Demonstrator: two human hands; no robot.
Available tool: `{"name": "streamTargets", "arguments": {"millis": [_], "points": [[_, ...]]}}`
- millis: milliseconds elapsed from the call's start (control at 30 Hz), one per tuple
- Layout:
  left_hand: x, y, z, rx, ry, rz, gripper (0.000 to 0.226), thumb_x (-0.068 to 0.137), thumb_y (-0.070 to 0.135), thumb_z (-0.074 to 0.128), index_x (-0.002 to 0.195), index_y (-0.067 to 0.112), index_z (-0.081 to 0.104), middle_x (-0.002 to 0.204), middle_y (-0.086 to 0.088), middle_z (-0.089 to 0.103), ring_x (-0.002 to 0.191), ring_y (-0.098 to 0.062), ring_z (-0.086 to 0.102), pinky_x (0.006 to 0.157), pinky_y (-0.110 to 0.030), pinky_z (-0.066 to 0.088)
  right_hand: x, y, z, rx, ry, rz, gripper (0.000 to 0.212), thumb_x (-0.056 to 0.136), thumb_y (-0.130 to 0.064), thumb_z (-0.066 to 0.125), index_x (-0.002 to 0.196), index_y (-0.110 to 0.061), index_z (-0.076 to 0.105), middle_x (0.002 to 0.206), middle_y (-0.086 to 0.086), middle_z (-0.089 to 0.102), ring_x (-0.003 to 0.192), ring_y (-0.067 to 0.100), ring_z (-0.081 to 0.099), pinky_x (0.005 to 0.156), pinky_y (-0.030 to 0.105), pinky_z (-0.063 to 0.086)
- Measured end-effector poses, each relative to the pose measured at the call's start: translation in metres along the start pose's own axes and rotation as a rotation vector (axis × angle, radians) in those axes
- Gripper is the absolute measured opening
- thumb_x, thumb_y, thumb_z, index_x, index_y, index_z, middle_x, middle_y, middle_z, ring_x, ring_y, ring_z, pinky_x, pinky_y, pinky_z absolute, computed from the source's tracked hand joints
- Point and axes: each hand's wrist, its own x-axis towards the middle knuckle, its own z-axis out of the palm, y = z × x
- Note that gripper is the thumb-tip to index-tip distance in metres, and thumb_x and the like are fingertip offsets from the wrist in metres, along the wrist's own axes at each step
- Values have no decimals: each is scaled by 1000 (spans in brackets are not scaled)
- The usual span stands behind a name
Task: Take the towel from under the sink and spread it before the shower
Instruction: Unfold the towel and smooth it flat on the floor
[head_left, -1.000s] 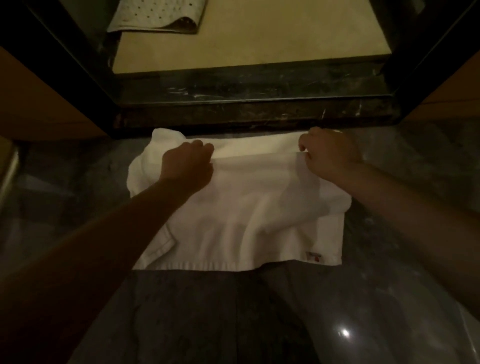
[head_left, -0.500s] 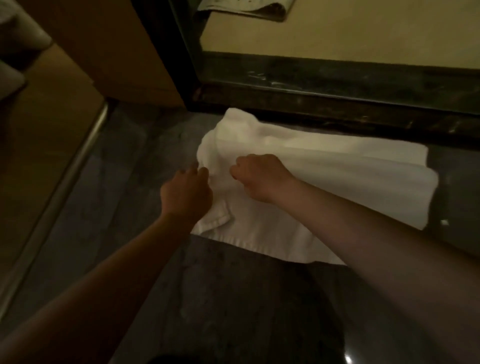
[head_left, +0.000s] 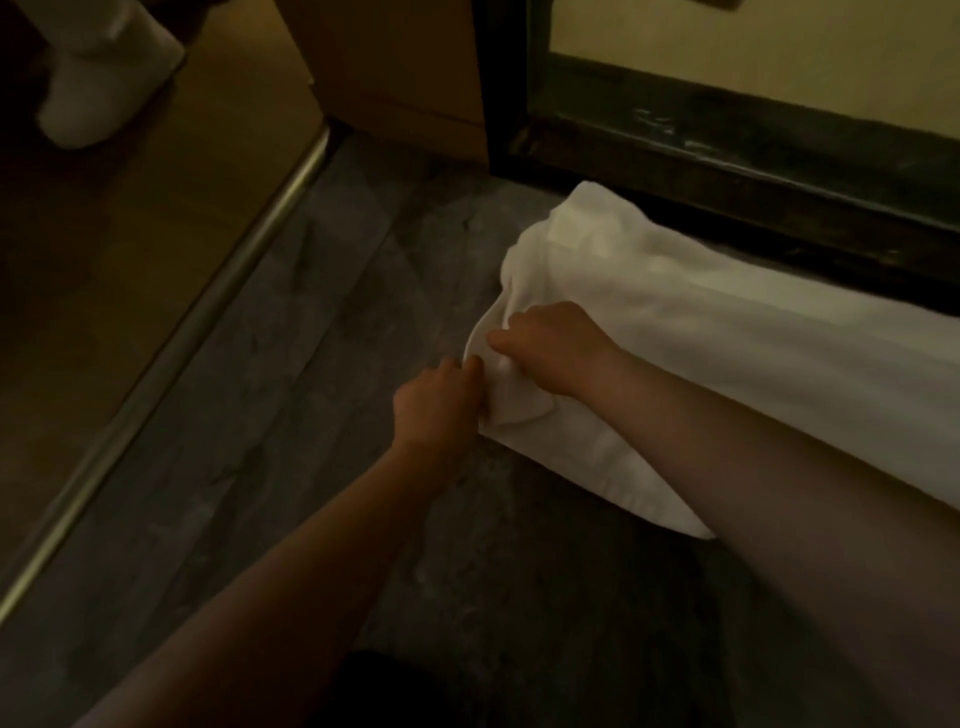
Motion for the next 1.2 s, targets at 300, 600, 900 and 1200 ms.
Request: {"name": "streamTargets", "arguments": {"millis": [300,600,900,1200], "points": [[26,-20,-5,194,48,123,27,87,26,59,111,16,53,105,-7,61,92,-28,63,64,-36,47,-58,75,11,-68,3,142,36,92,-28,51,127,-26,47,118,10,55,105,29,55,73,37,42],[55,-23,-23,309,2,92,28,89,21,52,117,15,52,113,-9,59,101,-32,61,70,-38,47,-146,146,11,-63,62,429,13,84,-22,58,97,-25,57,93,10,60,84,31,60,60,36,43],[58,7,-27,436,56,155,32,82,27,65,113,20,57,117,-6,52,102,-25,55,64,-35,44,-181,157,24,-81,-27,424,31,85,-31,57,115,-28,49,107,6,51,93,24,53,58,30,31],[27,90,-14,89,84,363,34,87,46,53,111,22,53,107,-2,53,93,-20,51,67,-33,39,-160,113,8,-66,212,170,43,72,1,69,113,-12,64,123,18,56,106,37,55,73,43,51]]}}
